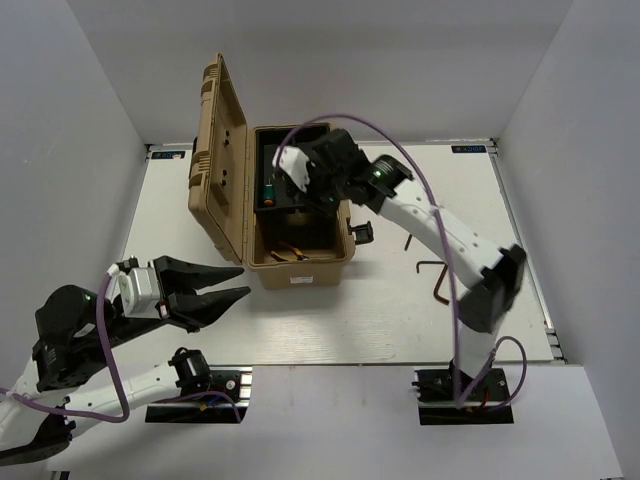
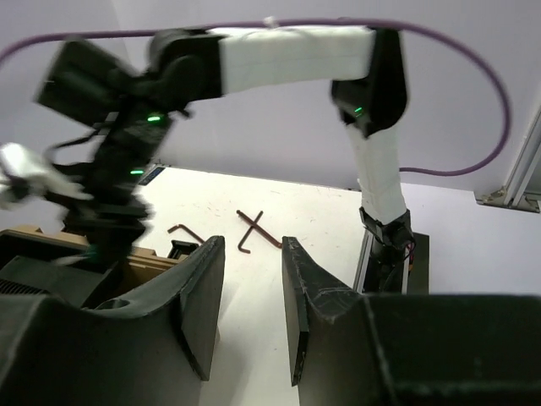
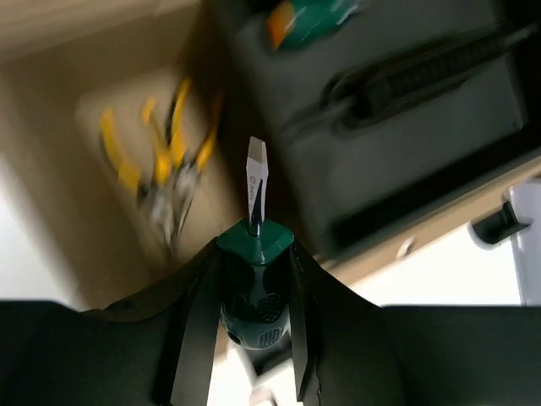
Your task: Sort the tools into containers
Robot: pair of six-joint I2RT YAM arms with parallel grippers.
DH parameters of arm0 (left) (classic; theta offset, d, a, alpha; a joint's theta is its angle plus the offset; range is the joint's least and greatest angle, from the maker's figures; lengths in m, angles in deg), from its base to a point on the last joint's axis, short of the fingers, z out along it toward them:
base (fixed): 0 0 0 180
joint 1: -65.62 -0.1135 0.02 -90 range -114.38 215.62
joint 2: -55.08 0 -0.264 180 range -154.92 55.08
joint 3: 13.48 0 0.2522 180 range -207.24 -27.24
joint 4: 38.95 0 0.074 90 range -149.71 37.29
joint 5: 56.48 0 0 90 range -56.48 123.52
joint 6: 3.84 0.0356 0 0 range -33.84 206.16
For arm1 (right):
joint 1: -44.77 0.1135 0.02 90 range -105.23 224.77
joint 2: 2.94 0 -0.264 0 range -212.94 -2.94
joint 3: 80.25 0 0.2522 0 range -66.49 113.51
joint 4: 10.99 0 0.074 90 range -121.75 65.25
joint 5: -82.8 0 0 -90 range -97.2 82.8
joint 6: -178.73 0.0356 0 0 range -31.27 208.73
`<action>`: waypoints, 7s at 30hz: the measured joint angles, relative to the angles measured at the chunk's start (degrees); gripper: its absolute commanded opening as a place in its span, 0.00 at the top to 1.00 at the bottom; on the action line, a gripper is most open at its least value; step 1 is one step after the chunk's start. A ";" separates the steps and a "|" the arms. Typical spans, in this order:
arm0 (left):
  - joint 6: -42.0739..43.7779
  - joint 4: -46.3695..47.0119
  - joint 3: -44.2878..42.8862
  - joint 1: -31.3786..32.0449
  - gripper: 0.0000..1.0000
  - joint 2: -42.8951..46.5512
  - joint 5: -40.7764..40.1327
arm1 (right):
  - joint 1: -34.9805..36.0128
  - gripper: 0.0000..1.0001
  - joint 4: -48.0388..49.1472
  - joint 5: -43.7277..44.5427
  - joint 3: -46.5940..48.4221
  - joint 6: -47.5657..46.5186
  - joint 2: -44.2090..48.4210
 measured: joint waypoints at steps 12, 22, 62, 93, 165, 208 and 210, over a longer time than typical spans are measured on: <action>-1.44 -2.86 2.01 0.00 0.80 -0.20 -1.29 | -5.75 1.00 20.09 -7.23 12.37 17.73 -18.97; -3.52 -3.10 5.62 0.00 0.50 -4.33 -3.04 | -7.21 0.34 25.16 -14.10 17.77 27.63 -27.50; 6.32 11.41 13.51 0.66 0.46 -31.87 19.37 | -49.94 0.54 0.20 -4.92 -41.29 33.18 13.55; 6.86 13.35 15.56 0.66 0.46 -29.92 22.21 | -50.05 0.75 8.74 5.05 -47.47 40.54 0.33; 4.35 21.81 12.52 0.74 0.41 -31.67 -0.52 | -27.93 0.90 25.20 -30.05 6.93 45.40 -5.05; -15.21 5.95 -66.95 -4.92 0.45 -124.28 -25.86 | -66.66 0.85 8.44 -17.07 -59.08 36.20 39.65; -15.74 6.01 -67.54 -4.87 0.45 -124.48 -25.88 | -66.69 0.85 8.44 -17.42 -59.25 36.20 39.71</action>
